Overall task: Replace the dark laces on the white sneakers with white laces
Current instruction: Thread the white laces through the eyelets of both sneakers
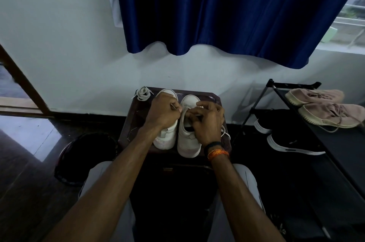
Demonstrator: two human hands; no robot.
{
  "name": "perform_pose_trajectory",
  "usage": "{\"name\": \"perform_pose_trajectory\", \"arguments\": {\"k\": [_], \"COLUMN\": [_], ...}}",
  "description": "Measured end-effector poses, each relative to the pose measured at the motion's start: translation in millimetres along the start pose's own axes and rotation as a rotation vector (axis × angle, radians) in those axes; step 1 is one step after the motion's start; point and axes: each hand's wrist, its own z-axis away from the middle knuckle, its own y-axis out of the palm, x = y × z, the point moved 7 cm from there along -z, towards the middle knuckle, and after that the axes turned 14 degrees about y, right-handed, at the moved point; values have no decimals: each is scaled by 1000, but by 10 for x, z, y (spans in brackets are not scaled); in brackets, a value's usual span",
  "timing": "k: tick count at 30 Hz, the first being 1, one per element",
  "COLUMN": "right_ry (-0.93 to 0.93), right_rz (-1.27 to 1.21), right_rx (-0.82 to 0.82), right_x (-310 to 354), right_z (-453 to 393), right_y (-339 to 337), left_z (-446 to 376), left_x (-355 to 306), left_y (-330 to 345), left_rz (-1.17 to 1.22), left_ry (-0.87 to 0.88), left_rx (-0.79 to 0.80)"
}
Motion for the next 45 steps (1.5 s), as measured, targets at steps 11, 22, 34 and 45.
{"name": "perform_pose_trajectory", "arguments": {"k": [11,22,34,45], "right_ry": [240,240,282,237], "right_rz": [-141,-64,-209,-185], "right_rx": [-255,-371,-271,-197], "right_x": [-311,-305,-294,-287], "right_z": [201,243,280,219], "right_y": [-220,-255,-225,-206], "left_z": [98,238,10,-19], "left_x": [522,1008,-111,-32], "left_y": [-499,-1531,-15,44], "left_rz": [629,1067,62,-26], "left_ry": [-507,-553,73,-79], "left_rx": [-529,-1191,203,318]}}
